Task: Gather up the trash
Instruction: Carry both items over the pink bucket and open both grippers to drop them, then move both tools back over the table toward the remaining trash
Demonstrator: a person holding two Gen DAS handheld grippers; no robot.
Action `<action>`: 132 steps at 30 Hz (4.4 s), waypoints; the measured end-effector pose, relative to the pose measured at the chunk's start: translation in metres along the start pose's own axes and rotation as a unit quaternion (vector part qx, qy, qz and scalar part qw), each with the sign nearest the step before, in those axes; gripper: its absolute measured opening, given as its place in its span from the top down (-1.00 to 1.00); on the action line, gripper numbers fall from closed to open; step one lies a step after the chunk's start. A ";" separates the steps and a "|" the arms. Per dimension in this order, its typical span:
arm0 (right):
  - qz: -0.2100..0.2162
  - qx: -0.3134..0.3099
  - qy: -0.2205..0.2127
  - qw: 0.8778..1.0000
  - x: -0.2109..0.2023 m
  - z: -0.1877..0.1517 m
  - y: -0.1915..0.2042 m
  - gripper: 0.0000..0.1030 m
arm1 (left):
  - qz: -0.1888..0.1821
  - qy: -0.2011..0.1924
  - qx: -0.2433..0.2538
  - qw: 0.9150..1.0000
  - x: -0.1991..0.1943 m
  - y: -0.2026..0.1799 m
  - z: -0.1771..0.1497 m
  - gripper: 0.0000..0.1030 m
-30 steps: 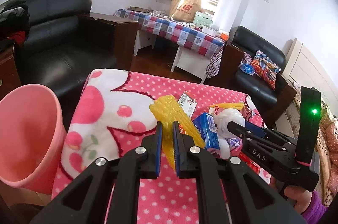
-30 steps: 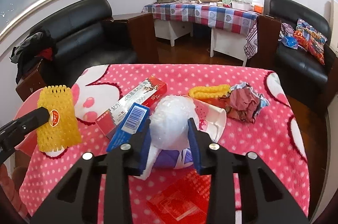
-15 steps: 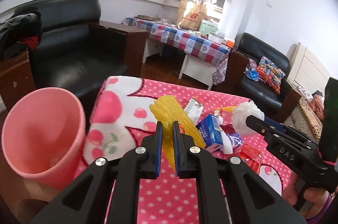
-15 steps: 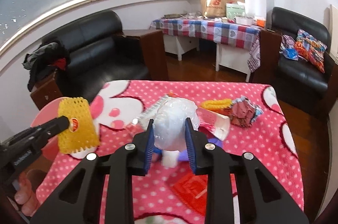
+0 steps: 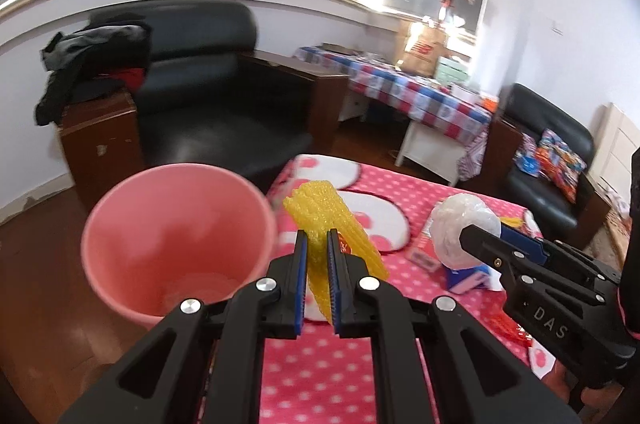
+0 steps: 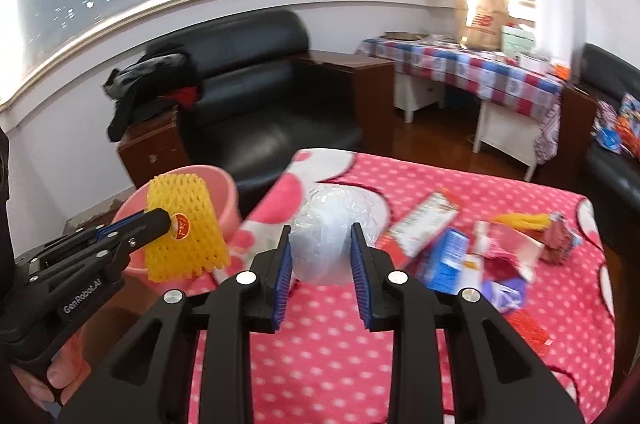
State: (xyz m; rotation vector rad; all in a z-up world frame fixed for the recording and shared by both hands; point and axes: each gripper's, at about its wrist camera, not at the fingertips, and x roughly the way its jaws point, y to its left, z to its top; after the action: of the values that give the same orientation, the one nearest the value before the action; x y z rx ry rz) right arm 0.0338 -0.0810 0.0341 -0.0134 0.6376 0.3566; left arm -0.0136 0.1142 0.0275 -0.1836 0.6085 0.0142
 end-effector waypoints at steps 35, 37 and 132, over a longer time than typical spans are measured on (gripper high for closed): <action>0.070 -0.106 0.057 0.990 0.100 0.016 0.130 0.46 | 0.148 0.022 -0.067 0.986 0.024 0.121 -0.002 0.83; 0.070 -0.109 0.060 0.990 0.105 0.016 0.133 0.46 | 0.153 0.028 -0.068 0.986 0.029 0.123 -0.004 0.83; -0.143 0.118 0.041 0.982 -0.056 -0.092 -0.171 0.14 | -0.187 0.096 0.114 0.971 0.062 -0.177 -0.059 0.30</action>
State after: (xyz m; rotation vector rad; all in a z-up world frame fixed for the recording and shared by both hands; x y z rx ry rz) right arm -0.0049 -0.2706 -0.0238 0.1061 0.7463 0.0003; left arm 0.0155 -0.0724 -0.0261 -0.0739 0.7547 -0.4422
